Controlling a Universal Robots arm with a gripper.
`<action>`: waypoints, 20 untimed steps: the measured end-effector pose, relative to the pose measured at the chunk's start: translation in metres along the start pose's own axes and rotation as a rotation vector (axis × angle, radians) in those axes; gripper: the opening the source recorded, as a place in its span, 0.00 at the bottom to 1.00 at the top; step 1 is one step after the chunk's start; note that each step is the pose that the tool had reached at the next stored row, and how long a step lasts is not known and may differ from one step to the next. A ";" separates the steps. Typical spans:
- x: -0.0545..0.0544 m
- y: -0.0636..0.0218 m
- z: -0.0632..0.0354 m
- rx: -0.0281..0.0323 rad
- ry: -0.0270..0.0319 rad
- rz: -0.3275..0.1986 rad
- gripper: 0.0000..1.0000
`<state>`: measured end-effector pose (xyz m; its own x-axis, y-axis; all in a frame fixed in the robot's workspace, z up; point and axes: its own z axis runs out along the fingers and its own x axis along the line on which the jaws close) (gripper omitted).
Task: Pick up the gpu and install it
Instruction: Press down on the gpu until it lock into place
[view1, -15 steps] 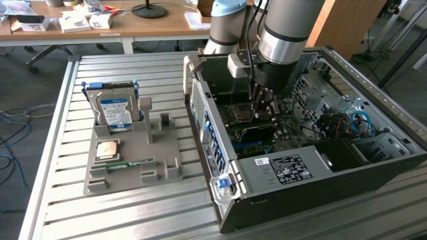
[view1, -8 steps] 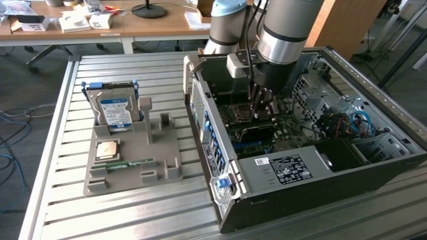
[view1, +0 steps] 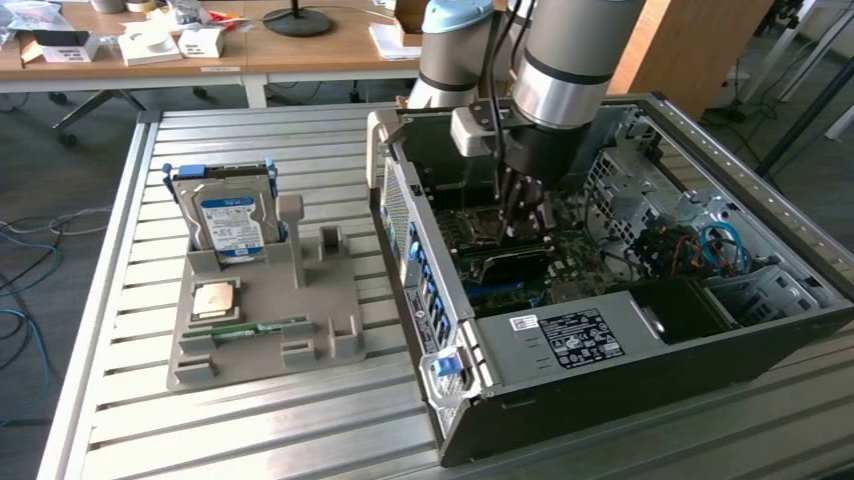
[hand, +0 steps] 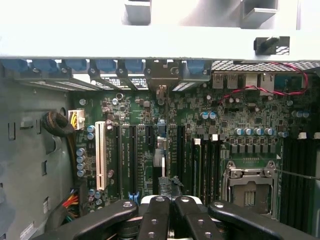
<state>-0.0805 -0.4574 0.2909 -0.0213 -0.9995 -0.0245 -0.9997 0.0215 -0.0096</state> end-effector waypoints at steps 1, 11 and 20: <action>0.000 0.0005 0.0000 0.0000 0.0000 0.000 0.11; -0.001 0.0011 0.0001 0.0000 0.0000 0.000 0.11; -0.003 0.0010 0.0012 0.0001 -0.0002 0.000 0.11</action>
<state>-0.0814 -0.4548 0.2897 -0.0213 -0.9995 -0.0247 -0.9997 0.0215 -0.0097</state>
